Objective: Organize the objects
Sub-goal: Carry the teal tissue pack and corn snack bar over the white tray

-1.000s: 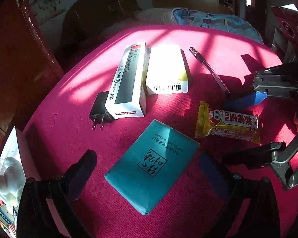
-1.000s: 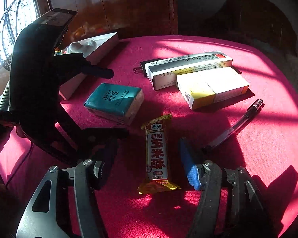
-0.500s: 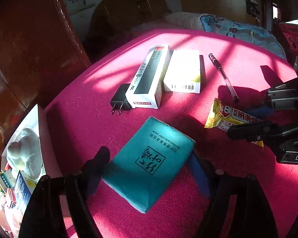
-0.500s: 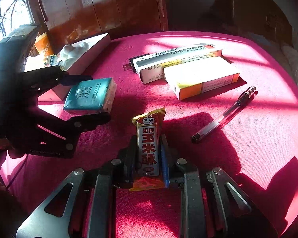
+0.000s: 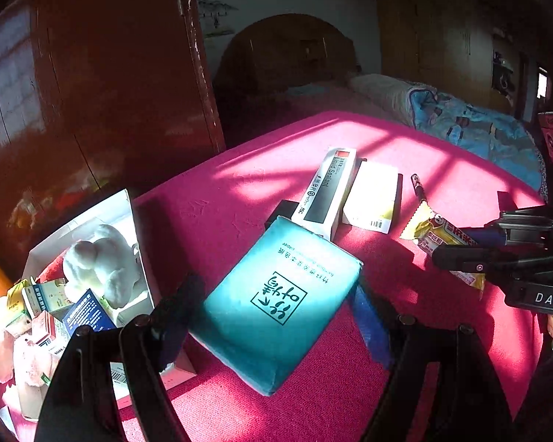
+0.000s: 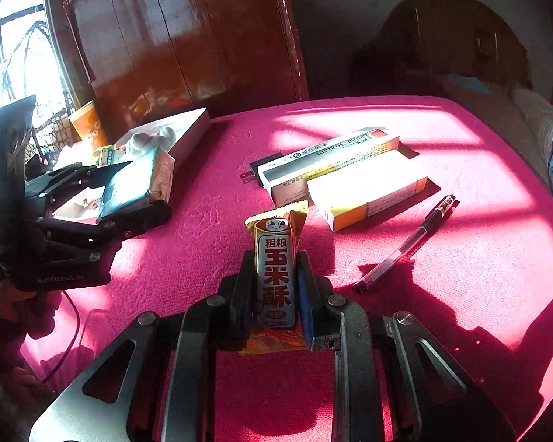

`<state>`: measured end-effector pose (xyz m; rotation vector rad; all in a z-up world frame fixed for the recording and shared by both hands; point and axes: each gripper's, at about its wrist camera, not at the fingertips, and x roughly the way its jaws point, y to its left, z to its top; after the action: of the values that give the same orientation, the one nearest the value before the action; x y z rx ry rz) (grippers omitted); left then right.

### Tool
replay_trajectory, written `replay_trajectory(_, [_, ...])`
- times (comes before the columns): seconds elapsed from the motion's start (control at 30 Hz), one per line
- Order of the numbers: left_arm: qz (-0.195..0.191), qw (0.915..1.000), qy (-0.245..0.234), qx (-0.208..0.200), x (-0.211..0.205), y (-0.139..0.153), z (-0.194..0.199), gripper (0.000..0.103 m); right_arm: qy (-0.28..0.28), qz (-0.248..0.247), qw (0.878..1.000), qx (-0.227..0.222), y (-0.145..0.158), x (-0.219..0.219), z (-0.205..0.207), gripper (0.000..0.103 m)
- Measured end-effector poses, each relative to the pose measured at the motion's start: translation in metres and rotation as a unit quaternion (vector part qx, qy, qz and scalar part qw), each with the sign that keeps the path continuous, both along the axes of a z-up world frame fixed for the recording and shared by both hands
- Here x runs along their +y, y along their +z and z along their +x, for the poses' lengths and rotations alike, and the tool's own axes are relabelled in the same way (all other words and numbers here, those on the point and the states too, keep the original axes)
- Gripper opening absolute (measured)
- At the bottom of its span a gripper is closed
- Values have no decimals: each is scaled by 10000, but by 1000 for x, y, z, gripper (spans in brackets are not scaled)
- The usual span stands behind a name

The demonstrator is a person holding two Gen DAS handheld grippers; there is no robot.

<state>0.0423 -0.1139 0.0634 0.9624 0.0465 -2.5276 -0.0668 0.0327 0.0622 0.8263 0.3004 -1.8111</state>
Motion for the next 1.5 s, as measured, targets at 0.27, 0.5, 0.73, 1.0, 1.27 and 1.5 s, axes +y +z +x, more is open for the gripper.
replay_trajectory(0.27, [-190, 9991, 340, 194, -4, 12, 16, 79, -53, -212, 9998, 39, 18, -7, 4, 20])
replay_trajectory(0.5, [-149, 9973, 613, 381, -17, 19, 30, 79, 22, -315, 9995, 90, 31, -15, 10, 20])
replay_trajectory(0.73, [-134, 9950, 841, 522, -29, 24, 44, 79, 146, -335, 9992, 180, 40, -31, 20, 20])
replay_trajectory(1.0, [-43, 9914, 1110, 687, -47, 28, 63, 79, 281, -345, 9987, 247, 51, -50, 30, 20])
replay_trajectory(1.27, [62, 9866, 1385, 858, -65, 32, 86, 79, 403, -384, 9983, 185, 63, -75, 39, 20])
replay_trajectory(1.5, [130, 9809, 1670, 986, -83, 35, 107, 79, 673, -412, 9968, 121, 76, -109, 55, 20])
